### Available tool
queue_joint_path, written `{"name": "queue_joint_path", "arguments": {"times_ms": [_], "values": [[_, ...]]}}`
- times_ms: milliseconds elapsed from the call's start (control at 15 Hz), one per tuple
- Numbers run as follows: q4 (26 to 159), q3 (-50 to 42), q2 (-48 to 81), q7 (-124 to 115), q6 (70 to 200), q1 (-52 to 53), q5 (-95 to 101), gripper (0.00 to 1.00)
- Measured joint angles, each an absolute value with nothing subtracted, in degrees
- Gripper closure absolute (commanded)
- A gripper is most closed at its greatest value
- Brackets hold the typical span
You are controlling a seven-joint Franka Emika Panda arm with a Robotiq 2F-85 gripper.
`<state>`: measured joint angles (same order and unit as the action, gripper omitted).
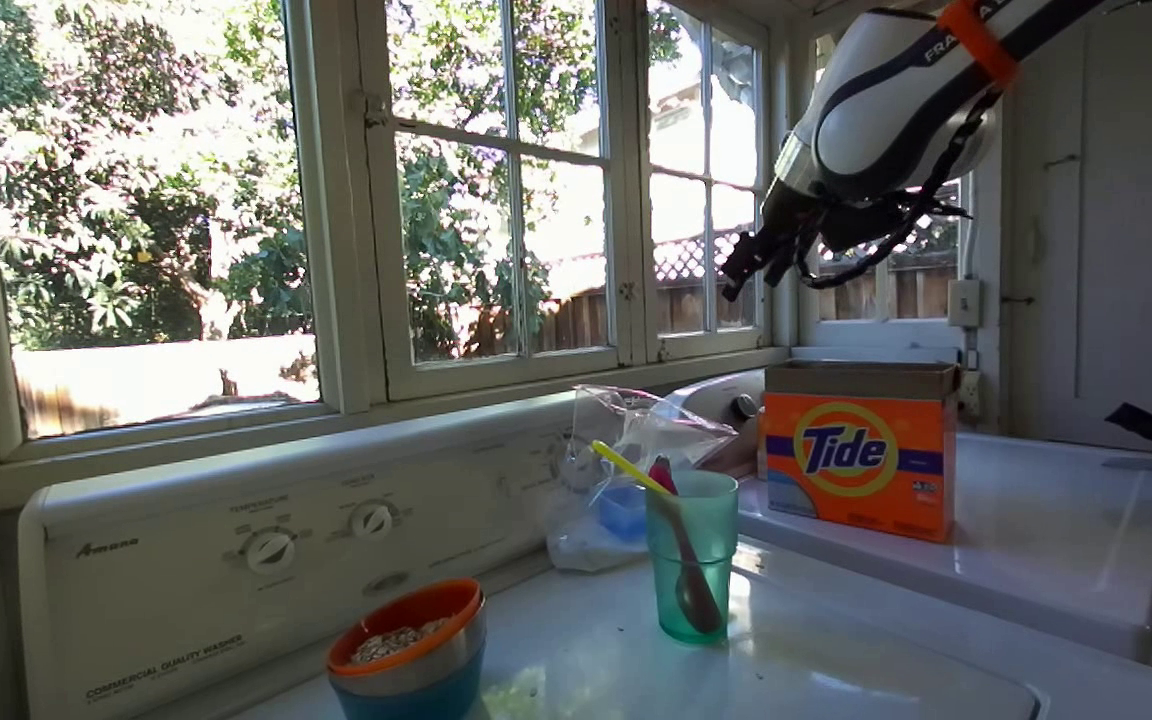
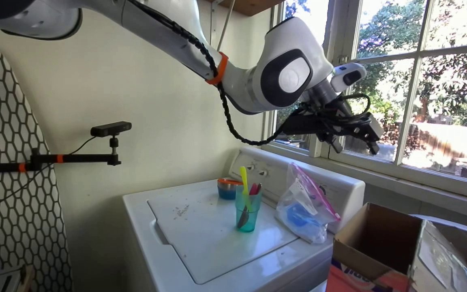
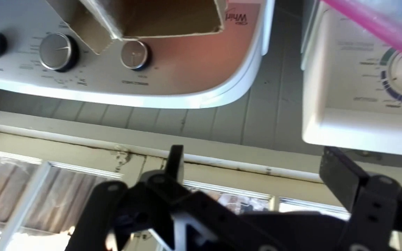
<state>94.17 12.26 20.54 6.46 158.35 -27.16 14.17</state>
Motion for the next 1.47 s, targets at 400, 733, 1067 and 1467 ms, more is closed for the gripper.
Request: {"name": "queue_joint_path", "arguments": {"times_ms": [400, 733, 1067, 1467], "values": [[99.41, 23.19, 19.62, 27.31, 155.01, -33.71, 5.09, 0.00], [99.11, 17.87, 19.12, 28.40, 154.84, -28.75, 2.61, 0.00], [98.96, 12.03, 19.13, 34.64, 158.88, -23.77, 2.62, 0.00], [98.70, 17.76, 19.99, 53.07, 164.15, -26.71, 1.68, 0.00]]}}
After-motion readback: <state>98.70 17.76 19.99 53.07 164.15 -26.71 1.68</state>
